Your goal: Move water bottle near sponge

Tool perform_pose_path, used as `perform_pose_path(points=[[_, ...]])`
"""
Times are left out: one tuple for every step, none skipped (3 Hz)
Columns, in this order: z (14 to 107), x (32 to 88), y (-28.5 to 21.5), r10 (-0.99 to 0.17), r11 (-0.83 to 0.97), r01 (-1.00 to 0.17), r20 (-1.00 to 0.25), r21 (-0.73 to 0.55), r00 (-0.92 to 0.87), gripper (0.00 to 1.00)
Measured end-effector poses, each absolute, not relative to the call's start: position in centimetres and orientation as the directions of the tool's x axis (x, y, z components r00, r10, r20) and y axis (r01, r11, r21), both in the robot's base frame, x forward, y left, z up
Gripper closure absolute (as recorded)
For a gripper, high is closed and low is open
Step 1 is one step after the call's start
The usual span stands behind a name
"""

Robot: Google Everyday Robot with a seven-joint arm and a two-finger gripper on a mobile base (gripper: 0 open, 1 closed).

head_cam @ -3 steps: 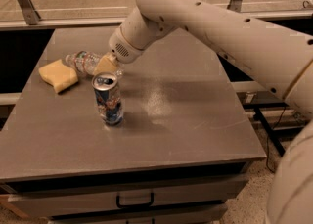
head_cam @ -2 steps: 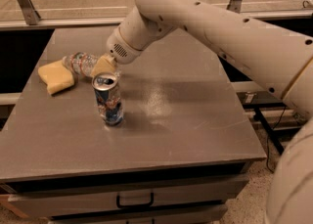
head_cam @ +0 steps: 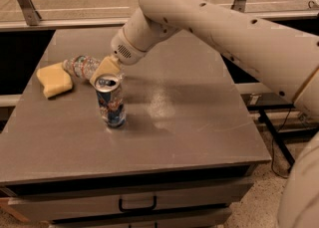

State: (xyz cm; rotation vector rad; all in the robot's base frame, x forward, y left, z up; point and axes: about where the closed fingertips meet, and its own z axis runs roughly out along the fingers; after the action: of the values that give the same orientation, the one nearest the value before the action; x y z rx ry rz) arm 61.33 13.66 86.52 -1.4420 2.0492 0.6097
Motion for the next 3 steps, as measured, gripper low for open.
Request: perform_pose_path(points=[[86.7,62.1,12.7,-0.701,0.344,-0.939,-0.664,0.004,-0.260,0.00],[87.0,62.8,11.9,-0.702,0.365,-0.931,-0.664,-0.025,-0.257,0.00],[88.1,65.2,9.9,-0.679,0.431,-0.898,-0.687,-0.087,-0.259,0.00]])
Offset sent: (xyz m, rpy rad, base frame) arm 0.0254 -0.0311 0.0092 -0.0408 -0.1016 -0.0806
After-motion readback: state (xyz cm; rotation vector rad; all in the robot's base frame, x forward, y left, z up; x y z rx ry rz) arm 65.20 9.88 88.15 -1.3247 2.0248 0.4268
